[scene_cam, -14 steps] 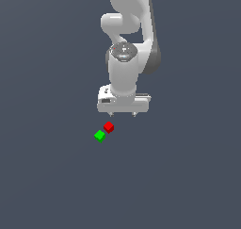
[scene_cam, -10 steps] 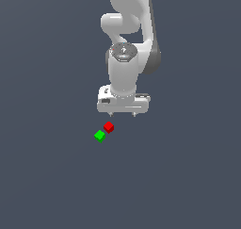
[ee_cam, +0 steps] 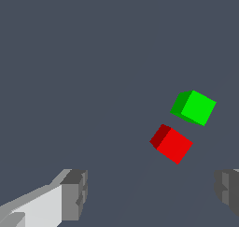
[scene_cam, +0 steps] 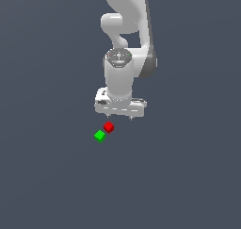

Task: Stack the red cube on top of the green cube.

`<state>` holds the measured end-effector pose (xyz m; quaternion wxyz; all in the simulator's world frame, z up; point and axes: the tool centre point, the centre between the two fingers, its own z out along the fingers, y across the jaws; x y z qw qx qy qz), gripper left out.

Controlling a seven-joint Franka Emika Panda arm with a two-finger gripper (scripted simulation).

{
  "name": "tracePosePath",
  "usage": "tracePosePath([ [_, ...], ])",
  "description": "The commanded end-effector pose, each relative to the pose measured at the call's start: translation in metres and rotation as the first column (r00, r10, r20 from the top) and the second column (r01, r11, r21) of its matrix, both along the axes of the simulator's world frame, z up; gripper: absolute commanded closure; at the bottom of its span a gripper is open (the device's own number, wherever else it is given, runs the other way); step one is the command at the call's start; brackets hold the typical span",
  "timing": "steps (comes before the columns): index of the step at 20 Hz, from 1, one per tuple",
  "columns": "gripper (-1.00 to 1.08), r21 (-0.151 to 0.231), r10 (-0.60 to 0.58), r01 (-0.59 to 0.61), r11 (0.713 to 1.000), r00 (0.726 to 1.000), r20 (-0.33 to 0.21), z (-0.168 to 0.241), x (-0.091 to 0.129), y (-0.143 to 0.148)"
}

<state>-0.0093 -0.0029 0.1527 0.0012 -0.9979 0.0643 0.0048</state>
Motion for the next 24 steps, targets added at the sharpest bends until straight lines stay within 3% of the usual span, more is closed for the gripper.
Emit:
tracePosePath([
  [1, -0.92, -0.001, -0.056, 0.056, 0.998, 0.998, 0.0, -0.008, 0.0, -0.006],
  [6, -0.92, -0.003, -0.206, 0.206, 0.979, 0.979, 0.003, -0.028, -0.003, -0.022],
  [14, -0.92, -0.004, -0.442, 0.442, 0.897, 0.897, 0.008, -0.061, -0.012, -0.048],
  [19, -0.92, -0.004, -0.529, 0.529, 0.848, 0.848, 0.009, -0.075, -0.017, -0.057],
  [24, -0.92, -0.004, -0.573, 0.574, 0.819, 0.819, 0.01, -0.082, -0.021, -0.061],
])
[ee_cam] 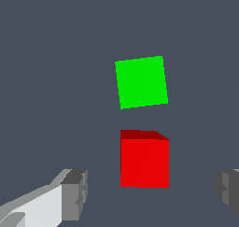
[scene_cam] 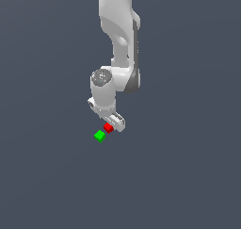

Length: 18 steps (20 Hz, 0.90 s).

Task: Stack the red cube on top of the green cube.

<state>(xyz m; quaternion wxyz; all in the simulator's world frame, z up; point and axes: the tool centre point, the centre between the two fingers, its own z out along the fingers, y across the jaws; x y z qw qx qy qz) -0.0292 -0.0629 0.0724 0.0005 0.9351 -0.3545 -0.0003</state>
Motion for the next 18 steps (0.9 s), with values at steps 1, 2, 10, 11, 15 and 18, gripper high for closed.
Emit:
tracePosePath([
  [1, -0.92, 0.0, -0.019, 0.019, 1.0, 1.0, 0.001, -0.002, -0.001, -0.001],
  [2, -0.92, 0.0, -0.022, 0.022, 1.0, 1.0, 0.001, -0.003, -0.001, -0.002],
  [10, -0.92, 0.001, -0.019, 0.019, 1.0, 1.0, 0.0, -0.006, -0.001, -0.001],
  [11, -0.92, 0.001, -0.019, 0.019, 1.0, 1.0, 0.0, -0.008, -0.001, -0.001],
  [15, -0.92, 0.001, -0.019, 0.019, 1.0, 1.0, 0.0, -0.023, -0.002, -0.001],
  [18, -0.92, 0.001, -0.019, 0.019, 1.0, 1.0, 0.0, -0.039, -0.002, -0.001],
])
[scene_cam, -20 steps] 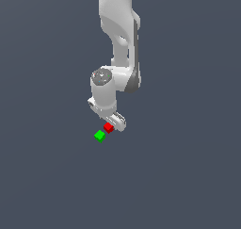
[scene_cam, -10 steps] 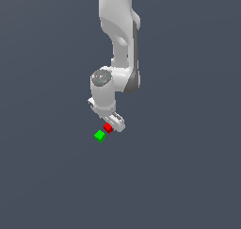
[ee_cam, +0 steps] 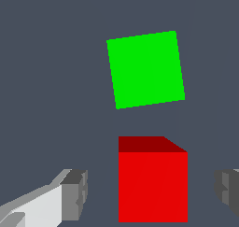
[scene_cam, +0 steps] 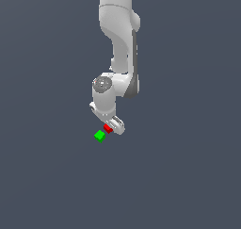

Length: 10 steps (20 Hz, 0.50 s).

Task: Stack the red cube on top of the green cube.

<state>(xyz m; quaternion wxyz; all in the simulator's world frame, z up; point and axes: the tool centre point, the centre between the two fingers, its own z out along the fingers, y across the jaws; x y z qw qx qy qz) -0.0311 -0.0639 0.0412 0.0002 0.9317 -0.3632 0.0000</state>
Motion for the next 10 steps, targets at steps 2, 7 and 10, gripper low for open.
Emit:
tracePosePath([
  [2, -0.92, 0.0, 0.0, 0.0, 1.0, 1.0, 0.0, -0.0148, -0.0003, 0.0],
  [7, -0.92, 0.0, 0.0, 0.0, 1.0, 1.0, 0.0, -0.0213, 0.0006, 0.0],
  [10, 1.08, 0.0, 0.0, 0.0, 1.0, 1.0, 0.0, -0.0213, 0.0006, 0.0],
])
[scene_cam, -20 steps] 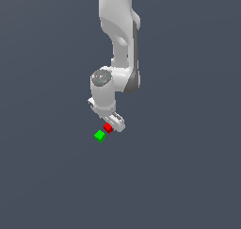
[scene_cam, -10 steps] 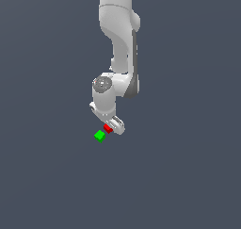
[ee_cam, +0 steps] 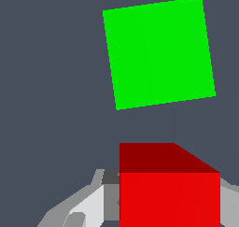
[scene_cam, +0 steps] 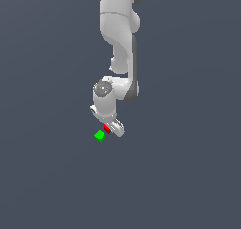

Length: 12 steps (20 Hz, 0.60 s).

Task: Stack the red cube on top of the green cube.

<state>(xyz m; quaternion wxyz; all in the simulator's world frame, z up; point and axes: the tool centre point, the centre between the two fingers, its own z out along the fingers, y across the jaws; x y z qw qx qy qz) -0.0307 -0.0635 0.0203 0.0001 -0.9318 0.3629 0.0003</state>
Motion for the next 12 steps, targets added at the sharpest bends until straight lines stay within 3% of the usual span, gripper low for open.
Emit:
tracePosePath([
  [1, 1.08, 0.0, 0.0, 0.0, 1.0, 1.0, 0.0, -0.0004, 0.0002, -0.0003],
  [12, 1.08, 0.0, 0.0, 0.0, 1.0, 1.0, 0.001, 0.0047, 0.0001, 0.0002],
])
